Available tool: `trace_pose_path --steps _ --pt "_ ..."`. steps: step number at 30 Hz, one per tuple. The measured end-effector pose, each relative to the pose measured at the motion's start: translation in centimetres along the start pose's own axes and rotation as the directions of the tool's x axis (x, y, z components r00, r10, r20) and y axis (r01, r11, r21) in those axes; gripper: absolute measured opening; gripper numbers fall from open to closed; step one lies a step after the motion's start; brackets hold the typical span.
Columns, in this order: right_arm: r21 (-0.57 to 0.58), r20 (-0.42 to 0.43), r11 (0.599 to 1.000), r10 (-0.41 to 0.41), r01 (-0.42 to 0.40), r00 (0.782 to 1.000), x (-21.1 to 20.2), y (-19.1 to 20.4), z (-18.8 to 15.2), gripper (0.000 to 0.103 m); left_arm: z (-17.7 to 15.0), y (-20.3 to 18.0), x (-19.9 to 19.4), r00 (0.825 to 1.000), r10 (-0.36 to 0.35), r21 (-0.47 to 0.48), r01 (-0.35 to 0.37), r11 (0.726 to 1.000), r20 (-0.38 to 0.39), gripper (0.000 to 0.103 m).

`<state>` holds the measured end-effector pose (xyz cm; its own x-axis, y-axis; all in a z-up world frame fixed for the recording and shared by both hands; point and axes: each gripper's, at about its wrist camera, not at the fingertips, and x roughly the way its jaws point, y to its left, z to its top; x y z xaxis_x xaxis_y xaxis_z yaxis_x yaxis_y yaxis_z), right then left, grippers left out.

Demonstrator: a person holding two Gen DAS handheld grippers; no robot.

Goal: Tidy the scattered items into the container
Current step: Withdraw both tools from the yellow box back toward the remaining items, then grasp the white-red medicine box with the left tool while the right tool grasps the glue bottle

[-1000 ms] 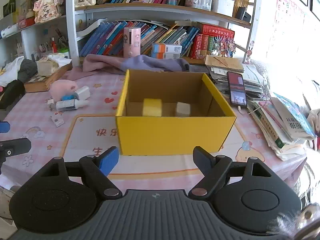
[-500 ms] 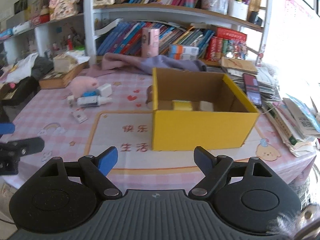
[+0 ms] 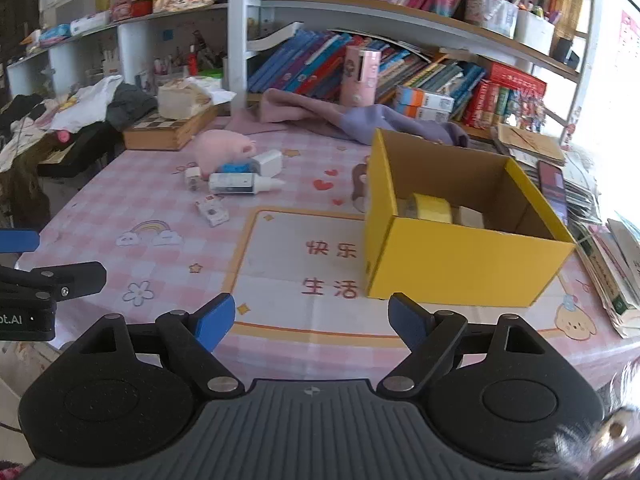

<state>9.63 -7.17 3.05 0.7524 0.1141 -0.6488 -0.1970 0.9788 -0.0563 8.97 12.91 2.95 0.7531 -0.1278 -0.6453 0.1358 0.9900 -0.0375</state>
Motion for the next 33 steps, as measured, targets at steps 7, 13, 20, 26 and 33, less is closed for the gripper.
trace_pose_path --steps 7,13,20,26,33 --pt "-0.042 -0.014 0.998 0.038 -0.039 0.999 0.9 1.7 1.0 0.084 -0.3 1.4 0.4 0.999 0.028 -0.025 -0.028 0.999 -0.031 0.098" --pt "-0.076 -0.026 0.995 0.06 -0.062 0.998 2.0 2.4 1.7 0.084 -0.5 2.0 1.2 0.998 0.047 -0.043 -0.048 0.998 -0.035 0.098" --pt "-0.111 -0.013 0.991 0.071 -0.072 0.997 4.0 2.7 2.7 0.084 0.4 2.5 2.2 0.995 0.088 -0.055 -0.086 0.995 0.046 0.098" --pt "-0.106 -0.024 0.989 0.102 -0.104 0.994 7.0 2.4 4.6 0.083 1.5 2.9 4.7 0.994 0.109 -0.041 -0.109 0.993 0.008 0.098" --pt "-0.104 -0.047 0.985 0.135 -0.139 0.99 11.0 1.8 7.1 0.083 2.8 3.0 8.5 0.991 0.116 -0.039 -0.118 0.992 -0.065 0.098"
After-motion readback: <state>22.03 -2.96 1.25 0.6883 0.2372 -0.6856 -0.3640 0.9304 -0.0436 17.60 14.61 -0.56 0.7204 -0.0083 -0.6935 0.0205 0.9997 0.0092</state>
